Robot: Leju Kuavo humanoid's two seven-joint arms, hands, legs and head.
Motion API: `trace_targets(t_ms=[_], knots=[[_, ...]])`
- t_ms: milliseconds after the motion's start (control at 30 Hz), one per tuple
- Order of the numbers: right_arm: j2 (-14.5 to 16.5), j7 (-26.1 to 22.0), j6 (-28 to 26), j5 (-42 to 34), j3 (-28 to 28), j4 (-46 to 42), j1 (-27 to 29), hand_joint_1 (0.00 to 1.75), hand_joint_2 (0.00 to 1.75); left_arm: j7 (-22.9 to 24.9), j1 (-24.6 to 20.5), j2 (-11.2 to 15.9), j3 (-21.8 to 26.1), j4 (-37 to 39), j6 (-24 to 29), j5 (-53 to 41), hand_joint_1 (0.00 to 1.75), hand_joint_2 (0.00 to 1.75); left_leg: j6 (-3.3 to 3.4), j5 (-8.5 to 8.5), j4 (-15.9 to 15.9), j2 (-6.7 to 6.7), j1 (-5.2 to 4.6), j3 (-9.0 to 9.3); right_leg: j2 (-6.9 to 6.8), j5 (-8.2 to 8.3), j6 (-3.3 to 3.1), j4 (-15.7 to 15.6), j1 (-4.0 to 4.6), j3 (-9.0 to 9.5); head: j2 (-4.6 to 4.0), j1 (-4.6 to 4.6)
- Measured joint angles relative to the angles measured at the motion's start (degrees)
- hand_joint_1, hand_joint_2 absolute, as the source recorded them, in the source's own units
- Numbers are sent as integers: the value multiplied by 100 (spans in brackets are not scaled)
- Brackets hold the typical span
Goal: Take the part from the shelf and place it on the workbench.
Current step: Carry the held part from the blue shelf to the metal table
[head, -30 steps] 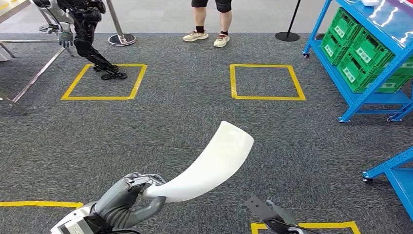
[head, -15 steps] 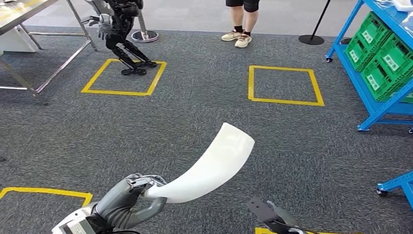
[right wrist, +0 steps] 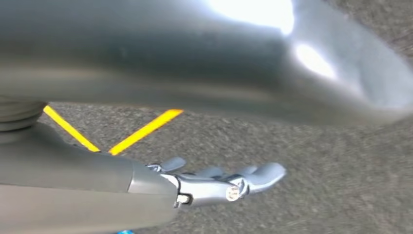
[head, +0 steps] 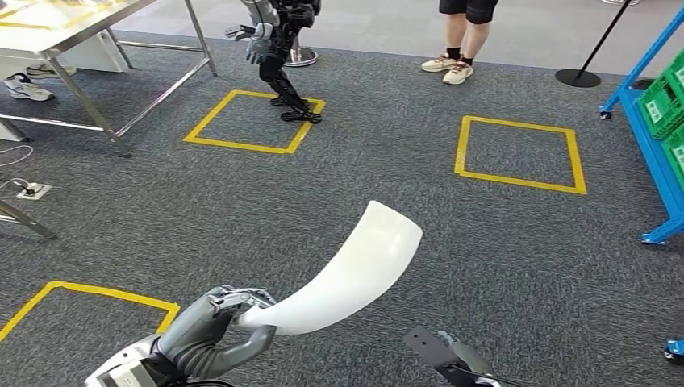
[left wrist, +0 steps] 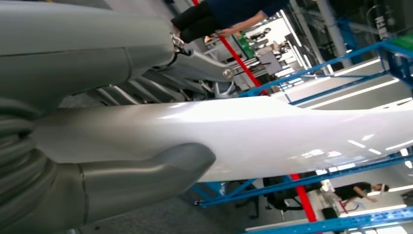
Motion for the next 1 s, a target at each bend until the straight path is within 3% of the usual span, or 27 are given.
trace_targets(t_ms=[67,133,200,233,267,300,333,433,500,567,633,733,767,800,833,933,1000], knots=[[1,-12,-2,-10,1,-1,-6,0,0,0,25,9,0,-31,17,-11,175,175,-76,-2,-4,-18,12,-9,-70,23,-81,-18,6,0,1,1],[-1,-35,-13,-17,0,-2,-14,0,0,-2,44,24,-1,-73,43,-37,175,175,-140,-162,222,160,12,-101,-141,35,-158,-47,1,15,0,-4],[-3,-59,-20,-20,-1,-1,-3,0,0,-4,54,41,-2,-114,69,-60,175,175,-188,-537,910,370,19,-419,-232,25,-205,-54,11,21,1,-8],[-3,-67,-20,-20,-1,0,7,0,0,-4,61,51,-2,-123,77,-64,175,175,-205,-710,1315,408,25,-617,-286,19,-214,-54,18,21,1,-8],[-3,-72,-20,-20,-1,0,15,0,0,-4,71,63,-1,-128,81,-67,175,175,-215,-792,1598,420,29,-758,-339,14,-220,-53,23,23,1,-7],[-3,-76,-19,-20,-1,0,17,0,0,-4,79,75,-1,-133,81,-69,175,175,-216,-757,1672,427,31,-797,-388,9,-221,-52,26,28,1,-7],[-3,-78,-19,-21,-1,0,15,0,0,-4,85,85,0,-143,83,-70,175,175,-208,-614,1507,443,30,-715,-435,4,-219,-51,29,38,0,-7],[-2,-81,-19,-21,-1,-1,6,0,0,-4,84,101,-1,-198,103,-72,175,175,-121,-91,324,665,-5,-123,-550,-28,-176,-45,49,85,0,-6],[-2,-82,-16,-22,0,-1,0,0,0,-4,83,108,-1,-239,126,-73,175,175,-45,-23,-1,740,-41,14,-616,-44,-121,-42,63,99,1,-5],[1,-84,-12,-25,2,-2,-23,0,0,-4,85,115,3,-286,142,-76,175,175,25,5,-25,642,-38,5,-675,-53,-59,-46,56,115,0,-5],[3,-90,-11,-26,5,-3,-62,0,0,4,75,116,7,-338,150,-86,175,175,96,47,-72,555,-8,26,-553,-175,1,117,43,67,-1,-4],[-1,-89,-10,-36,8,-2,-72,0,0,25,67,111,18,-371,186,-105,175,175,146,65,-87,429,14,26,-281,-674,55,1094,27,-391,1,2],[-4,-88,-10,-41,9,-2,-64,0,0,28,72,111,23,-372,203,-111,175,175,149,64,-82,379,13,21,-257,-778,66,1403,25,-551,1,3],[-6,-88,-11,-46,10,-2,-60,0,0,30,77,111,31,-372,220,-114,175,175,148,63,-73,325,13,16,-248,-776,72,1541,23,-634,1,3],[-7,-89,-11,-52,11,-2,-62,0,0,31,79,111,40,-373,236,-115,175,175,144,62,-61,271,15,14,-245,-662,74,1458,18,-607,1,3],[-15,-90,-13,-64,15,-2,-86,0,0,31,77,111,69,-387,287,-118,175,175,87,40,7,119,19,-7,-103,-128,69,421,-12,-125,1,4],[-20,-90,-11,-61,15,-2,-100,0,0,29,79,113,105,-404,334,-119,175,175,12,35,40,39,12,-49,6,-39,26,46,-19,37,1,3]])
